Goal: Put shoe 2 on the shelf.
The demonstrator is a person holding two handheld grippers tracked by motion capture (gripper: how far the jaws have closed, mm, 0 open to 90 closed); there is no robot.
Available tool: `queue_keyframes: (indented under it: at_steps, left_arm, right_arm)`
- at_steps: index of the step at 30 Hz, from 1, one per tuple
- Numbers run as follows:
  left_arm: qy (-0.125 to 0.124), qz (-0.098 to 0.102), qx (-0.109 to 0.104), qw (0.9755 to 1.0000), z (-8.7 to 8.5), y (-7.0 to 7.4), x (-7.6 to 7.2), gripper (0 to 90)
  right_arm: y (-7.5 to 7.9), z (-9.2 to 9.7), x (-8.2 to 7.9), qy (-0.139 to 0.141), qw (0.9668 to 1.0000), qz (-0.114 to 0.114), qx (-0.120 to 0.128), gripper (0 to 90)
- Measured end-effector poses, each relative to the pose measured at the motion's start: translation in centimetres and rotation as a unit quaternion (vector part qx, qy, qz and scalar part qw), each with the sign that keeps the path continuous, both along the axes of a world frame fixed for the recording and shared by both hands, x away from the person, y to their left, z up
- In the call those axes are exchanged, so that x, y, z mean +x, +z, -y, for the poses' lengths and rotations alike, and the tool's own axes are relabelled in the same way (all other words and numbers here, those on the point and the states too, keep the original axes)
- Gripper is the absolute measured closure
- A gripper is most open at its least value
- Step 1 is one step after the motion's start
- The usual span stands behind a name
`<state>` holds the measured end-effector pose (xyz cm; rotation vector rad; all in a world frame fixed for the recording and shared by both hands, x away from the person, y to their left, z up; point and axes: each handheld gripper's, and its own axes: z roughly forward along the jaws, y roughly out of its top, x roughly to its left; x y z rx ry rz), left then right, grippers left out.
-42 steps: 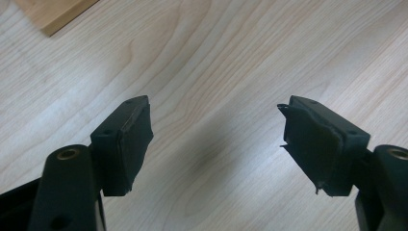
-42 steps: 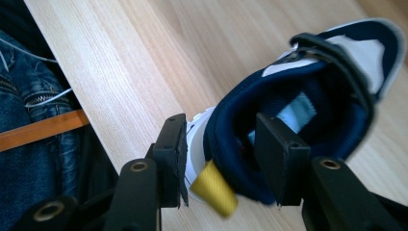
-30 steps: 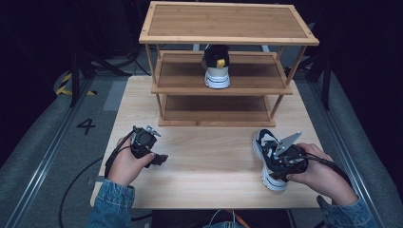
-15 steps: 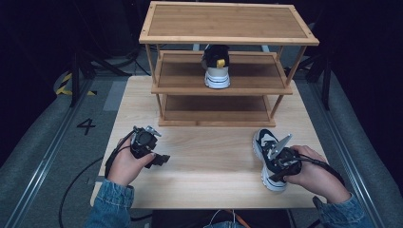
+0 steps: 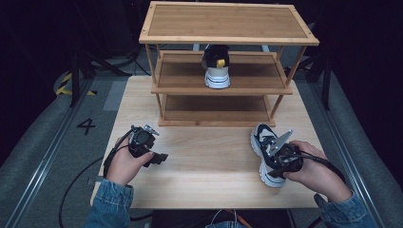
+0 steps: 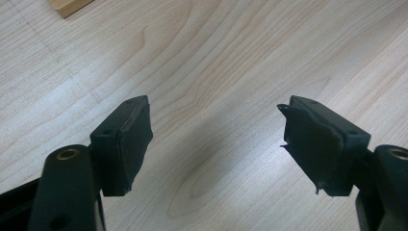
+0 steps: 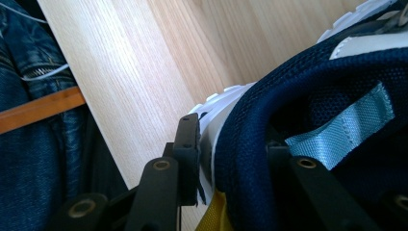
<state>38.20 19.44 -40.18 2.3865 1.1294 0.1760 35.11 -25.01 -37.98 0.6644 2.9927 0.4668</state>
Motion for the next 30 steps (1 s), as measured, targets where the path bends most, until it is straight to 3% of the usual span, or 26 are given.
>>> queue_keyframes:
  at_steps: [11,30]
  left_arm:
    - [0.002,0.002,0.000,1.0000,-0.5,0.1,0.0,25.7]
    - [0.002,0.003,-0.004,1.0000,-0.8,0.2,0.1,25.7]
  right_arm:
    - [3.0,-0.9,0.2,0.010,0.9996,0.017,-0.018,68.2]
    - [9.0,-1.2,0.1,0.021,0.9982,0.053,-0.016,67.9]
